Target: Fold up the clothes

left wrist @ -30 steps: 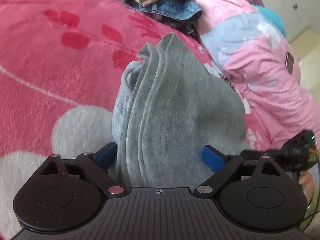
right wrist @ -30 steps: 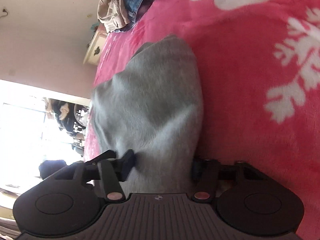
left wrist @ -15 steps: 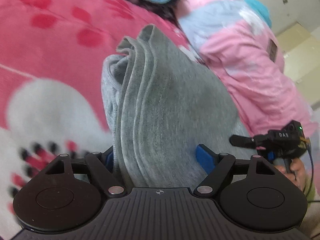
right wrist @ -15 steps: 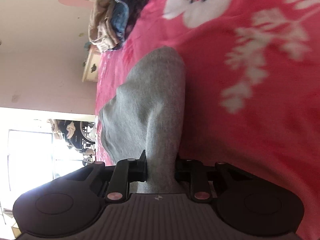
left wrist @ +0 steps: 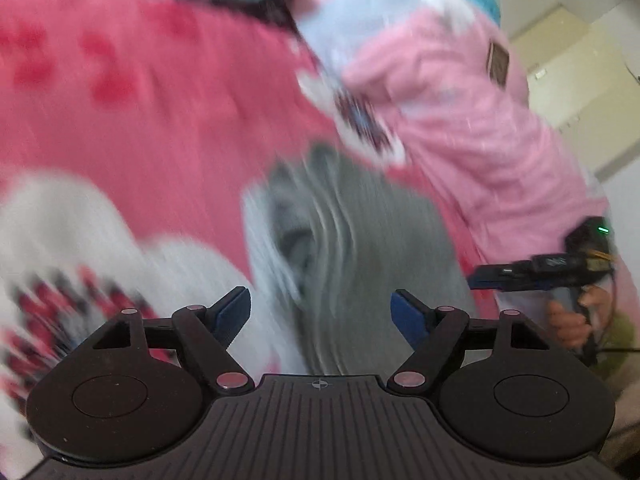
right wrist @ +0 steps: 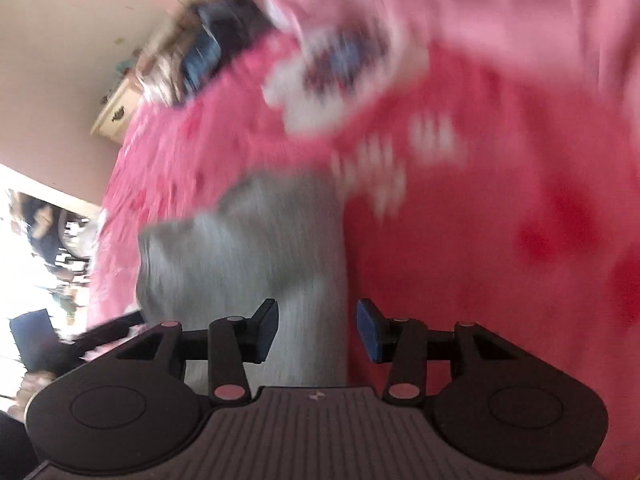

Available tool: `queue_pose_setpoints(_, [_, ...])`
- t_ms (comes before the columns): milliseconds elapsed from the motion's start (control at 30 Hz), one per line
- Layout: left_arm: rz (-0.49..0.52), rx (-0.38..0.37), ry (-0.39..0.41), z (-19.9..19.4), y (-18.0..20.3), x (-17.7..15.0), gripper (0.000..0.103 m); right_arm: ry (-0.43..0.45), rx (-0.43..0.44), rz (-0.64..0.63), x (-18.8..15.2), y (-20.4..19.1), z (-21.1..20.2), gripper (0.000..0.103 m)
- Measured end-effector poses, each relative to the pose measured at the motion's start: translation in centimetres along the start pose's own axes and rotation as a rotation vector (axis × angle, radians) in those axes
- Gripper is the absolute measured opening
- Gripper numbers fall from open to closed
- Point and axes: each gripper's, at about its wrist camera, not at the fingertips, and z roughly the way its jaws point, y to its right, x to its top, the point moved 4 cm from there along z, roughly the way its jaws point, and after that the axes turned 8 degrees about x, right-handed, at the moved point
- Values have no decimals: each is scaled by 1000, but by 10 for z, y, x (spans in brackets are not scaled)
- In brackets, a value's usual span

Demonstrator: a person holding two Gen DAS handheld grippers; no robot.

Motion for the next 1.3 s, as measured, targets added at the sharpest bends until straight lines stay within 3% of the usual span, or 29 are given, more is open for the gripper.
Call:
queue_pose_setpoints(67, [32,-17,44,-4,9,15,78,52,2,-117,12,-25,-3,44])
queue_pose_setpoints(233, [188,-65,105,20,54,42,78,80,52,-352,21,-86,42,33])
queue_pose_setpoints(333, [337,-53,126,40,83,49,78,111,82,-285,47,-78,52,35])
queue_pose_setpoints(400, [461,-47,110,54,95,53,79,50,107,-233,68,-68,64,38])
queue_pose_setpoints(500, [566,-62,23,78,101,61,80,-62,105,-196,89,-57,83,49])
queue_pose_setpoints(633, [584,-92,-105,105,94,73,76,-172,145,-98,106,-43,111,51])
queue_pose_setpoints(733, [553,-138,-152,110,88,76,56,-248,143,-45,107,-34,132,51])
queue_pose_setpoints(800, [535,-167,-149,110,86,75,51,-290,144,-16,106,-30,143,51])
queue_pose_setpoints(867, [529,-189,-140,106,87,71,37,-334,176,9,104,-29,149,50])
queue_pose_setpoints(1100, [554,-253,-85,90,99,61,20,-374,277,17,98,-34,136,12])
queue_pose_setpoints(1300, [539,-314,-69,81,102,58,18,-410,320,-12,88,-40,119,8])
